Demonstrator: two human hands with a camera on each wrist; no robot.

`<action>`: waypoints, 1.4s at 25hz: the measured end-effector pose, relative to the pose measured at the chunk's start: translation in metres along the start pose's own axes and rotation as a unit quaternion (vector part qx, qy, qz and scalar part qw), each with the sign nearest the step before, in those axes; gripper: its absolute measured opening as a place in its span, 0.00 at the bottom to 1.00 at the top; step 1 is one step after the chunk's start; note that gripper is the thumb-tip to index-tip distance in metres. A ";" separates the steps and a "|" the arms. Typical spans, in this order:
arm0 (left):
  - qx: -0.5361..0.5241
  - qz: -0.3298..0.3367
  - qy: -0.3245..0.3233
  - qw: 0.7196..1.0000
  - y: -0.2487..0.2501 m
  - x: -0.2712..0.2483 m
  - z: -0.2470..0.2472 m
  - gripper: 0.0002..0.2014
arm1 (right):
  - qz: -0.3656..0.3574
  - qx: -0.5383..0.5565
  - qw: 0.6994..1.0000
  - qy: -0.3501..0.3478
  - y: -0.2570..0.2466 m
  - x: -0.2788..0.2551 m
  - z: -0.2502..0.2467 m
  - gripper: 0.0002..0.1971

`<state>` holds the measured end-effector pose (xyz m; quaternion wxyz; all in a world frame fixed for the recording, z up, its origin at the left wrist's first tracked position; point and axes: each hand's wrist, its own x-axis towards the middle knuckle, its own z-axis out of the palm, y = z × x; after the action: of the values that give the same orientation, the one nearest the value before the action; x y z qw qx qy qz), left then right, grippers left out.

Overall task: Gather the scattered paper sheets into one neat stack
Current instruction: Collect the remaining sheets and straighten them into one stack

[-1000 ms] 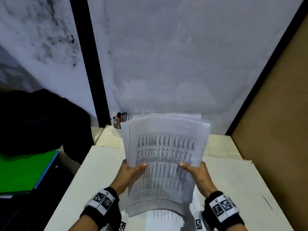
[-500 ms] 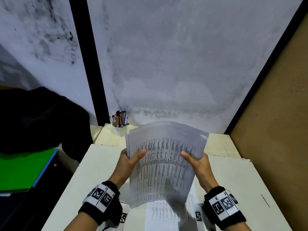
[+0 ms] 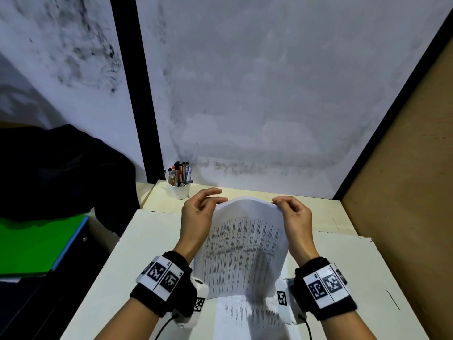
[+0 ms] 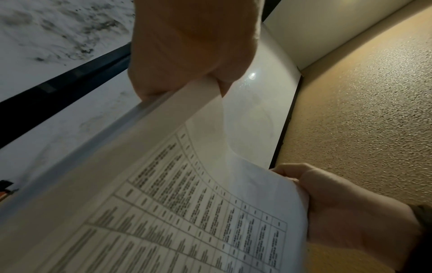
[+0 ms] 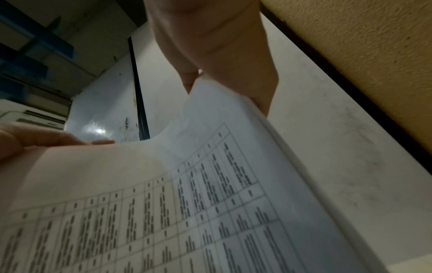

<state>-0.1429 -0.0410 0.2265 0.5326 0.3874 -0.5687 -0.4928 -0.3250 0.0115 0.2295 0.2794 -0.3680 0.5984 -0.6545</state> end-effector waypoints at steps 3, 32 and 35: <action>-0.012 0.014 -0.021 1.000 -0.002 -0.005 -0.002 0.08 | 0.001 0.023 0.999 -0.039 0.005 -0.002 -0.009 0.02; 0.000 -0.146 -0.072 0.987 -0.056 -0.035 -0.042 0.12 | 0.124 -0.021 0.987 -0.097 0.074 -0.047 -0.026 0.09; 0.047 -0.212 -0.130 0.967 -0.078 -0.047 -0.038 0.07 | 0.168 -0.027 0.982 -0.079 0.093 -0.052 -0.019 0.03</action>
<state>-0.1052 -0.0175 0.1383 0.3184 0.4568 -0.5603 -0.6132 -0.3176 0.0532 0.1296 0.4213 -0.3203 0.6455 -0.5507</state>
